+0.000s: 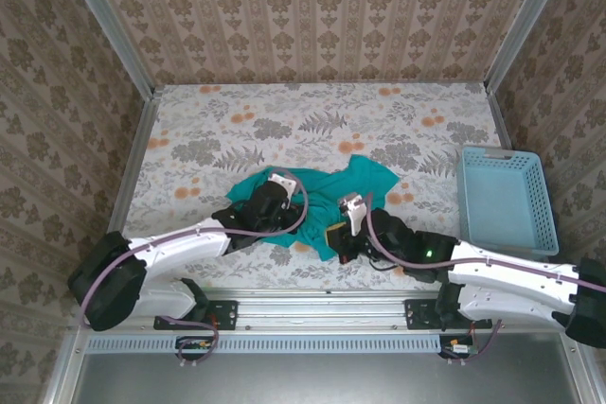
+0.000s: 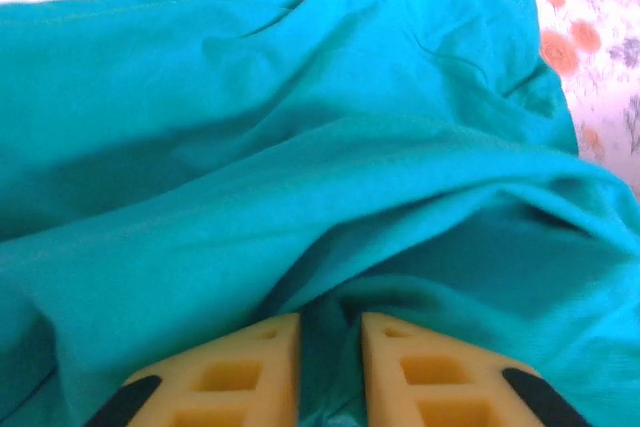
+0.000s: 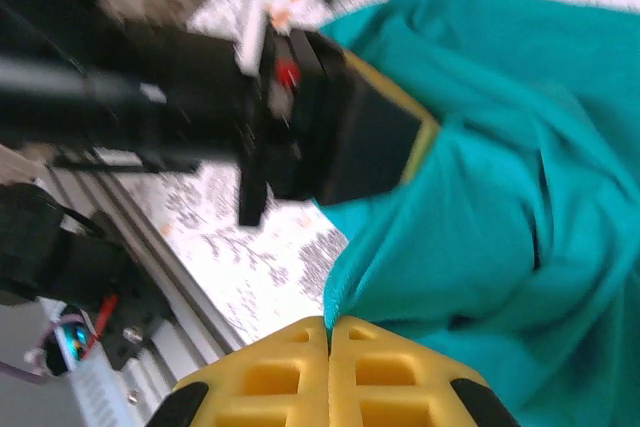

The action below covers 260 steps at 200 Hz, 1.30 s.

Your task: Fold the inside-out t-shirt

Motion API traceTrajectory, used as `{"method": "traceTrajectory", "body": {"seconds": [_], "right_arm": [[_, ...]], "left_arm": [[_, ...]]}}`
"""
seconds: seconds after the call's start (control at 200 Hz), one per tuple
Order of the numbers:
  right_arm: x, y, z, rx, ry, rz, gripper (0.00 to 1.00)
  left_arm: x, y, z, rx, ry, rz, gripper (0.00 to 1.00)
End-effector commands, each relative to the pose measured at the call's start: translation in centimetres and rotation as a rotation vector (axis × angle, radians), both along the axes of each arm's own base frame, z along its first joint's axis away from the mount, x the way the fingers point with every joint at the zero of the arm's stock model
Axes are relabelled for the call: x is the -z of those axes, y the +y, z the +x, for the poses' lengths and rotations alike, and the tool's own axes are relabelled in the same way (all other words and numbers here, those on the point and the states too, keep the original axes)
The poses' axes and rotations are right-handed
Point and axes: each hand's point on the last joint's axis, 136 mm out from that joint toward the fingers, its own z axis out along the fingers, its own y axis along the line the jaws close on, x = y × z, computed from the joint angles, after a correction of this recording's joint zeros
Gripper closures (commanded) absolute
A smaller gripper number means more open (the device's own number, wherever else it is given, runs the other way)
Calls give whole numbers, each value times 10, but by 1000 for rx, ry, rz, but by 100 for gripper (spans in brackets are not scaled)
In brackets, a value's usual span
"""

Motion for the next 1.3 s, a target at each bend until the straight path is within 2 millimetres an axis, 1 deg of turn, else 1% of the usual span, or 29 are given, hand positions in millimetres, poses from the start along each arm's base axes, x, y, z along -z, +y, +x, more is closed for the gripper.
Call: {"method": "traceTrajectory", "body": {"seconds": [0.0,0.065,0.12,0.22,0.3,0.425,0.485,0.54,0.58,0.62,0.71,0.795,0.865,0.995,1.065,1.13,1.195,1.23,1.295], "right_arm": [[-33,-5,4,28,-49,16,100],[-41,-7,8,41,-72,7,100],[-43,-6,8,37,-78,-4,100],[-42,-6,10,39,-81,-27,100],[-42,-9,11,44,-84,-38,100],[-41,-15,13,67,-91,-59,100],[-42,-14,13,64,-94,-53,100],[-42,-12,12,57,-89,-54,100],[-40,-11,13,56,-86,-62,100],[-36,-12,14,62,-80,-82,100],[-22,-25,23,126,-49,-158,100],[-15,-37,29,173,-22,-175,100],[-13,-40,31,174,-1,-160,100],[-10,-45,35,185,18,-166,100],[-4,-48,37,184,49,-179,100],[2,-53,39,189,71,-213,100],[6,-54,38,175,78,-258,100],[7,-53,37,163,82,-271,100],[3,-47,36,138,79,-258,100]], "left_arm": [[-25,-2,-17,86,-123,25,67],[-39,-3,-29,118,-185,13,62],[-48,-3,-38,131,-231,-2,58],[-58,-4,-54,158,-280,-41,57],[-61,-6,-64,182,-296,-64,57],[-57,-16,-75,237,-291,-75,54],[-54,-21,-75,243,-281,-63,53],[-50,-26,-74,250,-271,-46,54],[-48,-30,-73,254,-265,-42,59],[-46,-32,-72,253,-261,-37,66],[-42,-35,-66,237,-256,-18,82],[-37,-38,-66,245,-237,-9,92],[-33,-39,-66,250,-225,1,100],[-26,-35,-65,238,-217,23,100],[-27,-32,-64,223,-219,21,100],[-31,-33,-67,236,-225,11,100],[-38,-37,-71,255,-241,-1,87],[-43,-40,-74,272,-249,-16,82],[-45,-48,-78,300,-247,-35,75]]}}
